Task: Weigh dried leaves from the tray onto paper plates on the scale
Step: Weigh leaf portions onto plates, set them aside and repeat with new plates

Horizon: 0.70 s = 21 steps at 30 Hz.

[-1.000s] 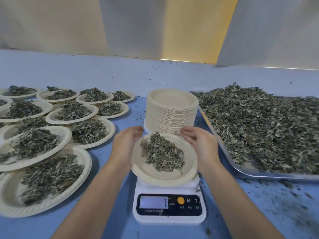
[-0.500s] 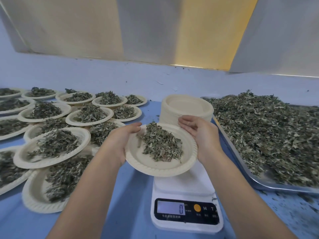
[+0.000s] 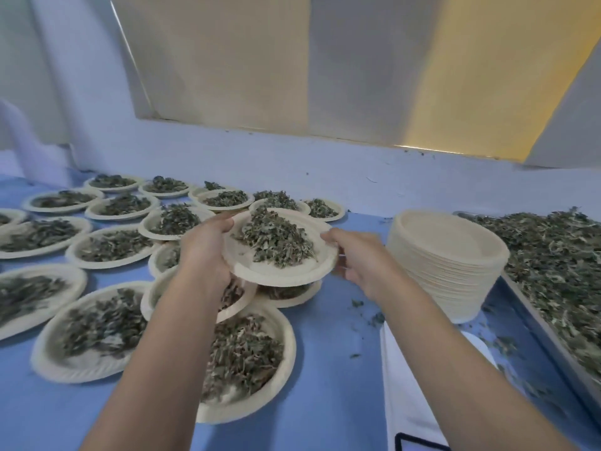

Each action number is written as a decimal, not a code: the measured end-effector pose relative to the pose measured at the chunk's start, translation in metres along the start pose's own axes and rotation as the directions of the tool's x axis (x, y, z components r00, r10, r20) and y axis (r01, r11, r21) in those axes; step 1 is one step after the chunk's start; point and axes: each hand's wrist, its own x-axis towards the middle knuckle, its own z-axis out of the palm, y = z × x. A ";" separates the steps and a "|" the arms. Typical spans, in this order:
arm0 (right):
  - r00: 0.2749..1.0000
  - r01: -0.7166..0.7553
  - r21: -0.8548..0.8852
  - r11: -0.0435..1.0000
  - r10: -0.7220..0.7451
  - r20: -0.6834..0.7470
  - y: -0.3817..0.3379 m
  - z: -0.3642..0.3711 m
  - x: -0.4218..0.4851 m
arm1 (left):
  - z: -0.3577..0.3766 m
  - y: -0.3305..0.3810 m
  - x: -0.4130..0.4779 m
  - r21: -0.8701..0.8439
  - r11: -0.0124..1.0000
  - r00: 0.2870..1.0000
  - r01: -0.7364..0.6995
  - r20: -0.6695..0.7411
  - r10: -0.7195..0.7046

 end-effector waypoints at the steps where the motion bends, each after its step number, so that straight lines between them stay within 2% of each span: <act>1: 0.999 -0.024 0.019 1.000 0.024 0.028 -0.001 0.010 0.003 | -0.006 0.005 0.006 -0.005 1.000 0.999 -0.008 -0.032 0.008; 4: 0.995 -0.063 0.065 0.996 0.057 0.078 -0.005 0.038 0.014 | -0.020 0.018 0.017 -0.005 0.998 0.988 -0.062 -0.141 0.061; 6: 0.992 -0.075 0.092 0.993 0.065 0.105 -0.006 0.059 0.021 | -0.030 0.026 0.023 0.060 0.983 0.957 -0.174 -0.227 0.183; 12: 0.967 -0.147 0.103 0.984 0.121 0.225 -0.009 0.137 0.036 | -0.065 0.050 0.041 0.197 0.856 0.757 -0.479 -0.401 0.516; 16: 0.945 -0.160 0.059 0.985 0.136 0.296 -0.006 0.192 0.042 | -0.097 0.072 0.054 0.200 0.818 0.677 -0.539 -0.475 0.562; 21: 0.928 -0.124 -0.128 0.984 0.161 0.337 0.001 0.243 0.049 | -0.122 0.084 0.064 0.234 0.814 0.667 -0.532 -0.477 0.573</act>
